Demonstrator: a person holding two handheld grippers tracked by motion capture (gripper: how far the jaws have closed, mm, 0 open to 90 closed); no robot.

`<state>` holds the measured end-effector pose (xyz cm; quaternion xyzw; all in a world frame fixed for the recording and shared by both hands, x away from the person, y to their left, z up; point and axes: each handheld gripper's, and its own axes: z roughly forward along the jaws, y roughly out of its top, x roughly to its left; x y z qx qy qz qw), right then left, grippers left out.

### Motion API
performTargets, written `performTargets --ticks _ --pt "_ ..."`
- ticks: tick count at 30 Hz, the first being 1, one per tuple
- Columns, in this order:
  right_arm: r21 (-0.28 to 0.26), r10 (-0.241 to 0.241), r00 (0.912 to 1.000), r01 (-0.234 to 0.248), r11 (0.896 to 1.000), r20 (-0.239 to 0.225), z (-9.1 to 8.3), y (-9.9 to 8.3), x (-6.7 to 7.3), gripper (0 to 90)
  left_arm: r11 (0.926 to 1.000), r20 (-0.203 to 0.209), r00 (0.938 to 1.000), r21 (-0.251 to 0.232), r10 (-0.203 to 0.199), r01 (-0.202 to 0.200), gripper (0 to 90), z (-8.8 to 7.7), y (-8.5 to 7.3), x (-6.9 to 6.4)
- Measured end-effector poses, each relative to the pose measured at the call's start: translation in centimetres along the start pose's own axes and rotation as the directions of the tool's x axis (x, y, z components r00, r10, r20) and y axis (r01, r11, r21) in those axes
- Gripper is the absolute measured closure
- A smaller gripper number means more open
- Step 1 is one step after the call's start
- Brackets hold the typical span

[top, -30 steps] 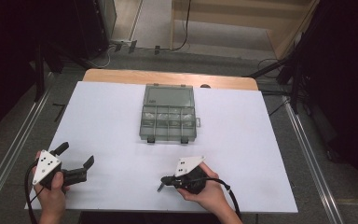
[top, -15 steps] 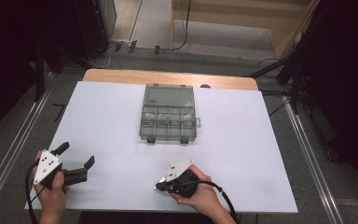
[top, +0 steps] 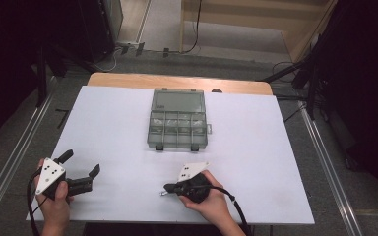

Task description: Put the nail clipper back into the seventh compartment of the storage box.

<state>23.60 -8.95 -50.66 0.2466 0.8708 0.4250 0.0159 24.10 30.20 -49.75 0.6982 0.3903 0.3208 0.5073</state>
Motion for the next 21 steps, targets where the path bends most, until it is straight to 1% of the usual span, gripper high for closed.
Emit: performTargets --ticks 1,2,4,5,6,10,13,18,21 --pt "-0.014 0.023 0.9987 -0.022 1.000 0.046 -0.6 -0.3 -0.7 90.0 1.0000 0.000 1.0000 0.000 0.000 0.000 0.0 0.0 0.0 0.0" --pt "-0.014 0.023 0.9987 -0.022 1.000 0.046 -0.6 -0.3 -0.7 90.0 1.0000 0.000 1.0000 0.001 0.001 -0.001 0.0 0.0 0.0 0.0" --pt "-0.025 0.069 0.9945 -0.068 0.997 0.078 -1.0 -0.7 -1.4 90.0 1.0000 0.001 1.0000 0.003 0.003 -0.003 0.0 0.0 0.0 0.0" --pt "-0.026 0.074 0.9937 -0.072 0.997 0.084 -1.1 -0.8 -1.6 90.0 1.0000 0.001 1.0000 0.003 0.004 -0.004 0.0 0.0 0.0 0.0" --pt "-0.023 0.093 0.9917 -0.092 0.996 0.089 -1.1 -0.9 -1.9 90.0 1.0000 0.000 1.0000 0.003 0.005 -0.005 0.0 0.0 0.0 0.0" --pt "-0.007 0.091 0.9921 -0.091 0.996 0.086 -0.5 -1.0 -2.0 90.0 1.0000 0.000 1.0000 0.005 0.006 -0.006 0.0 0.1 0.0 0.0" --pt "0.008 0.083 0.9923 -0.085 0.996 0.092 -0.1 -0.9 -1.8 90.0 1.0000 0.000 1.0000 0.003 0.005 -0.005 0.0 0.0 0.0 0.0" --pt "0.029 0.076 0.9926 -0.079 0.996 0.095 0.1 -0.9 -1.8 90.0 1.0000 0.002 1.0000 0.001 0.004 -0.004 0.0 0.0 0.0 0.0" --pt "0.042 0.071 0.9937 -0.075 0.996 0.087 0.1 -1.0 -1.7 90.0 1.0000 0.001 1.0000 0.000 0.001 -0.001 0.0 0.0 0.0 0.0"
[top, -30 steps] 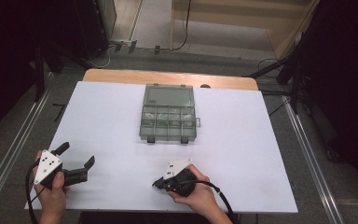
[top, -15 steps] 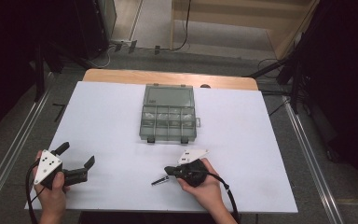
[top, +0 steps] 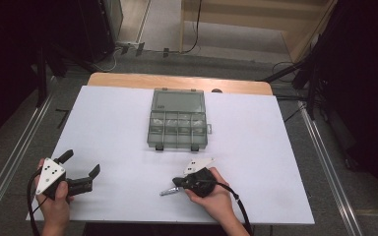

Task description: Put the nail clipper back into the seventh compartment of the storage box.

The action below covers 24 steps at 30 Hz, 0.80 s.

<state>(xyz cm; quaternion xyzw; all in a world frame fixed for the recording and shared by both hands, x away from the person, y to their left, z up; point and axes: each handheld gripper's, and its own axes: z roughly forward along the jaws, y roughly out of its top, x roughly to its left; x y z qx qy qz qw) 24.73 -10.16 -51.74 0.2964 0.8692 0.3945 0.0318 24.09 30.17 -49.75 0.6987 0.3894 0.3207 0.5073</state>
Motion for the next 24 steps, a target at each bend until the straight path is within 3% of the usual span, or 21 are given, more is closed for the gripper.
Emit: performTargets --ticks 24 --pt "0.024 -0.012 0.9995 0.013 1.000 -0.028 -0.96 -0.99 0.93 90.0 1.0000 0.003 1.0000 0.000 -0.002 0.002 0.0 -0.04 0.01 0.06"
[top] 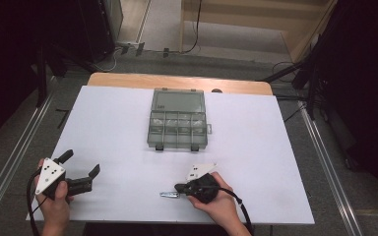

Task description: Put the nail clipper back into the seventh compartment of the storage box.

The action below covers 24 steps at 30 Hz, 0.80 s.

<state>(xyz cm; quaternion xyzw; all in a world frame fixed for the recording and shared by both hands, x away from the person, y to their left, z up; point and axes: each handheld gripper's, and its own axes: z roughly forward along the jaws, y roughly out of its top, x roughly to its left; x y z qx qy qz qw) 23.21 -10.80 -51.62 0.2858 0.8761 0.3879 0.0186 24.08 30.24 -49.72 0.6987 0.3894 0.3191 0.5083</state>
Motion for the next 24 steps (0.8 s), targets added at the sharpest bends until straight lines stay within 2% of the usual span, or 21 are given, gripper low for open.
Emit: performTargets --ticks 9,11,12,13,17,19,22,24 --pt "0.030 -0.016 0.9996 0.017 0.999 -0.023 -0.2 0.0 0.4 90.0 1.0000 0.001 1.0000 -0.002 -0.003 0.003 0.0 0.0 0.0 0.0" --pt "0.036 -0.027 0.9993 0.028 0.999 -0.025 -0.3 0.0 0.5 87.9 1.0000 0.001 1.0000 -0.002 -0.003 0.003 0.0 0.0 0.0 0.1" --pt "0.042 -0.027 0.9996 0.028 0.999 -0.008 -0.5 0.1 0.5 82.9 1.0000 0.000 1.0000 -0.003 -0.003 0.003 0.0 0.0 0.0 0.1" --pt "0.042 -0.027 0.9996 0.028 0.999 -0.008 -0.5 0.1 0.5 82.9 1.0000 0.001 1.0000 -0.003 -0.001 0.001 0.0 0.0 0.0 0.1" --pt "0.052 -0.032 0.9978 0.029 0.998 0.059 -0.9 0.5 0.7 65.3 1.0000 0.001 1.0000 -0.004 -0.005 0.005 0.0 0.0 0.0 0.1" --pt "0.038 -0.031 0.9982 0.029 0.999 0.050 -1.2 0.7 0.7 56.6 1.0000 0.001 1.0000 -0.004 -0.005 0.005 0.0 0.0 0.0 0.1" --pt "0.054 -0.046 0.9982 0.044 0.998 0.038 -1.2 0.9 1.0 41.8 1.0000 0.001 1.0000 -0.006 -0.005 0.005 0.0 0.0 0.0 0.1" --pt "0.079 -0.035 0.9987 0.032 0.996 0.037 -1.2 1.1 1.2 26.7 1.0000 0.001 1.0000 -0.006 -0.006 0.006 0.0 0.0 0.0 0.1"
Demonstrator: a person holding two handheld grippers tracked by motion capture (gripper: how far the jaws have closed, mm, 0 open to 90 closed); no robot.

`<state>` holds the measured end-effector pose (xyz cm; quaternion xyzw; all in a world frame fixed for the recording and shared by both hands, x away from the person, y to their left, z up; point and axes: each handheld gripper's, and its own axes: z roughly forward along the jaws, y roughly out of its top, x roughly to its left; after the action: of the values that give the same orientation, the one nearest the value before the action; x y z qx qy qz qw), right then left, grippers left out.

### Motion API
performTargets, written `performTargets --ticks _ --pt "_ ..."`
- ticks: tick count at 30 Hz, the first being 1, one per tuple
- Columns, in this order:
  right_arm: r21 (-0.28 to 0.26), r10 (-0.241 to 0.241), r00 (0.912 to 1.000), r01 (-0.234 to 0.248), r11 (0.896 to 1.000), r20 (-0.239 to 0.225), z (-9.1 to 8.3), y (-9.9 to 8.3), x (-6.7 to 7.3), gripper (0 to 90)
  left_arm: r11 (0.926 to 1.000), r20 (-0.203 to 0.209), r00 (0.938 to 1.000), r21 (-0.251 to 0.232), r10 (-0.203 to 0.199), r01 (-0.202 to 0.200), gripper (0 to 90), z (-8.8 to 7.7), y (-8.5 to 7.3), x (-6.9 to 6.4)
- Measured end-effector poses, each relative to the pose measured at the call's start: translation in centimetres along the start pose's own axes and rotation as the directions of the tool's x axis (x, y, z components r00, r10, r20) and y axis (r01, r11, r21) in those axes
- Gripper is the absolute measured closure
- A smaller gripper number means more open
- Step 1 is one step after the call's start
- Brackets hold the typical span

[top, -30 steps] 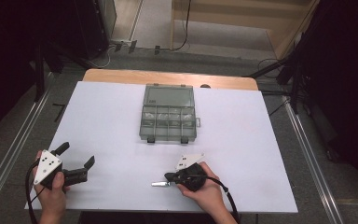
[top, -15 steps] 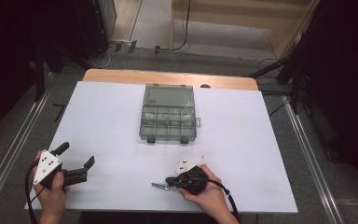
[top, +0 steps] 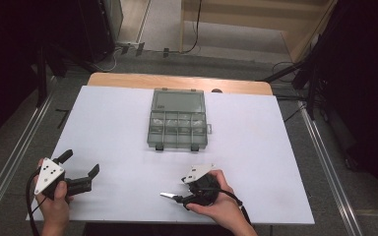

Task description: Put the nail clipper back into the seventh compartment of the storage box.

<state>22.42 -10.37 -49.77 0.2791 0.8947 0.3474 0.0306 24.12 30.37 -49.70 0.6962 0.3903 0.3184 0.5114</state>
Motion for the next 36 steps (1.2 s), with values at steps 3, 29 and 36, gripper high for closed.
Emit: performTargets --ticks 3,29,36 --pt "0.064 -0.006 0.9998 0.007 0.998 -0.018 0.3 0.4 0.4 7.1 1.0000 -0.001 1.0000 0.001 0.001 -0.001 0.0 0.0 0.0 0.0" --pt "0.075 -0.131 0.9890 0.126 0.989 0.069 1.8 1.0 2.9 73.9 1.0000 0.000 1.0000 0.001 0.004 -0.004 0.0 0.0 0.0 0.0" --pt "0.047 -0.134 0.9901 0.132 0.990 0.043 1.7 0.5 2.6 75.7 1.0000 -0.003 1.0000 0.003 0.008 -0.008 0.0 0.0 0.0 -0.1"
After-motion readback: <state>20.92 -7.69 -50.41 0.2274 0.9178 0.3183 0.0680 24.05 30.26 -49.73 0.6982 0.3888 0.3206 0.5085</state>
